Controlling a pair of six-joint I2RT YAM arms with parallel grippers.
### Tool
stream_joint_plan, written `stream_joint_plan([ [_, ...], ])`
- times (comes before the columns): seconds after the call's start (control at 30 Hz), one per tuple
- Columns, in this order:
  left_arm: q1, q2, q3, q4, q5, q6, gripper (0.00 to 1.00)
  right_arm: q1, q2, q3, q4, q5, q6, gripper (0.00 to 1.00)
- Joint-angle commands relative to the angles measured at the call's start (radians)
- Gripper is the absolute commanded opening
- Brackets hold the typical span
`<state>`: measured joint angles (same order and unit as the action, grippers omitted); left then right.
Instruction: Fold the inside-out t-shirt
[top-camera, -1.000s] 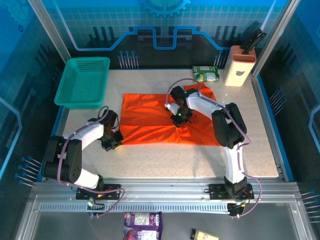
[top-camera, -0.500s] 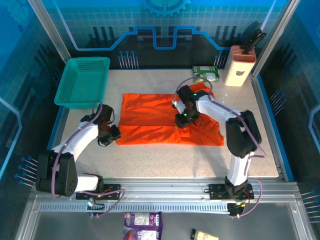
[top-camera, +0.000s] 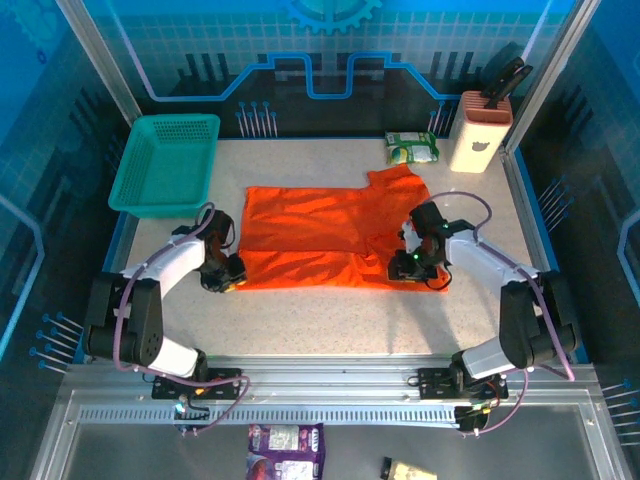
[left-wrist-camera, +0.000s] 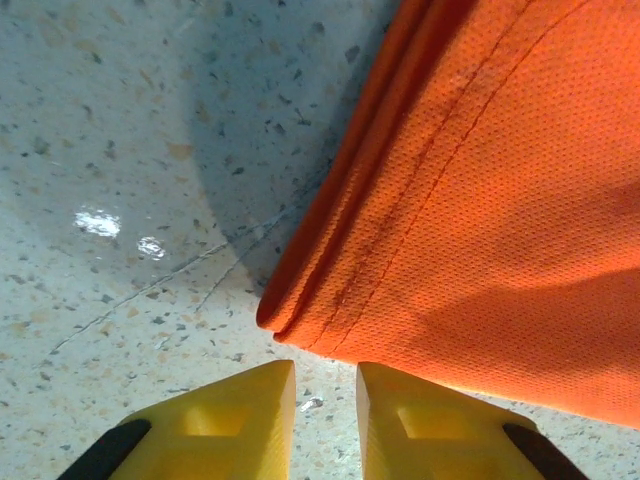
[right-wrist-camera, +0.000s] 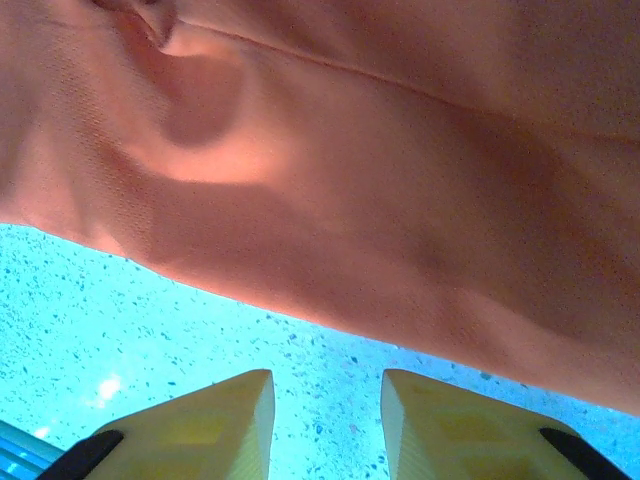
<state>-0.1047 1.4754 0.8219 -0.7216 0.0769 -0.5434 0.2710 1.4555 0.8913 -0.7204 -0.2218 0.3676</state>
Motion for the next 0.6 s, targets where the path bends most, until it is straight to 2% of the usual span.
stream_joint_plan([
  [0.0, -0.010, 0.031, -0.005, -0.005, 0.013, 0.026, 0.23, -0.023, -0.027, -0.006, 0.039, -0.045, 0.035, 0.35],
  [0.13, -0.016, 0.051, 0.002, -0.025, -0.036, 0.031, 0.24, -0.030, -0.036, -0.006, 0.029, -0.040, 0.030, 0.35],
  [0.47, -0.030, 0.086, -0.003, -0.010, -0.058, 0.033, 0.24, -0.046, -0.052, -0.047, 0.044, -0.074, 0.047, 0.35],
  [0.57, -0.031, 0.091, -0.002, -0.005, -0.058, 0.034, 0.19, -0.048, -0.064, -0.054, 0.044, -0.070, 0.052, 0.35],
])
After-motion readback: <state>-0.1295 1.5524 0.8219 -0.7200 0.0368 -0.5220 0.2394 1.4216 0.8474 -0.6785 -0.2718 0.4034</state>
